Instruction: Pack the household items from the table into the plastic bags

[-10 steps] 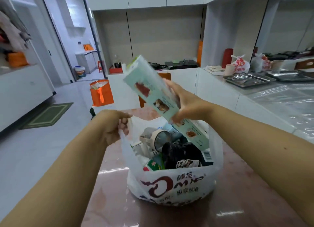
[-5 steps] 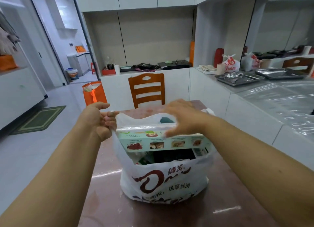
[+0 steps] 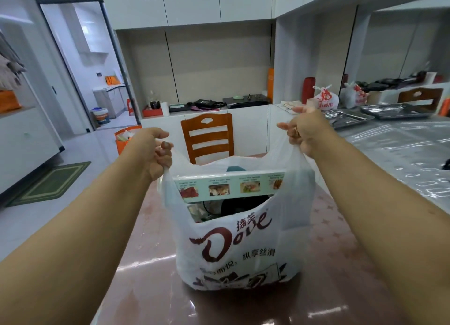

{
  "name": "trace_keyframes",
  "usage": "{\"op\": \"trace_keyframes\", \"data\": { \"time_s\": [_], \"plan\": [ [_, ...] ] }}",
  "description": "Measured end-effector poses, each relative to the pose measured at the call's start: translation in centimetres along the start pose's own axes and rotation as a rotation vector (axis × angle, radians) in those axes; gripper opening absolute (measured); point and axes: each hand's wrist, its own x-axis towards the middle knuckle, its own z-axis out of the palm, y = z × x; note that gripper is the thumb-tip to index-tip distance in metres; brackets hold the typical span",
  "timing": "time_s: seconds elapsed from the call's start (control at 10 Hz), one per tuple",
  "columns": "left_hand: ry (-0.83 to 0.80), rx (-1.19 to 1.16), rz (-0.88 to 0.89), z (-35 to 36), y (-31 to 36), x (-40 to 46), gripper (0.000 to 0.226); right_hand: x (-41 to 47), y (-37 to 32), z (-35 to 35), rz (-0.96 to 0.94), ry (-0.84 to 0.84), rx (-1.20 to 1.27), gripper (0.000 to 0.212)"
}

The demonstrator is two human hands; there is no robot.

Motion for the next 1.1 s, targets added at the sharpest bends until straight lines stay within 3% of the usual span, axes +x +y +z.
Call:
{"op": "trace_keyframes", "data": {
  "time_s": [0.2, 0.4, 0.6, 0.9, 1.1],
  "plan": [
    [0.003, 0.044, 0.013, 2.3, 1.4, 2.7, 0.046, 3.4, -2.4, 0.7, -0.158, -0.042, -0.103, 0.046],
    [0.091, 0.11, -0.051, 4.3, -2.6, 5.3, 0.028, 6.8, 3.1, 0.7, -0.015, -0.098, -0.262, 0.037],
    [0.124, 0.215, -0.063, 5.3, -2.5, 6.0, 0.031, 8.1, 3.7, 0.2, -0.081, -0.075, -0.329, 0.034],
    [0.198, 0.544, 0.081, 6.5, -2.6, 5.2, 0.022, 8.2, 4.5, 0.8, -0.111, -0.065, -0.363, 0.037],
    [0.195, 0.56, 0.135, 7.2, -2.3, 4.4, 0.025, 7.5, 4.1, 0.9, -0.143, -0.02, -0.427, 0.035]
  ]
}}
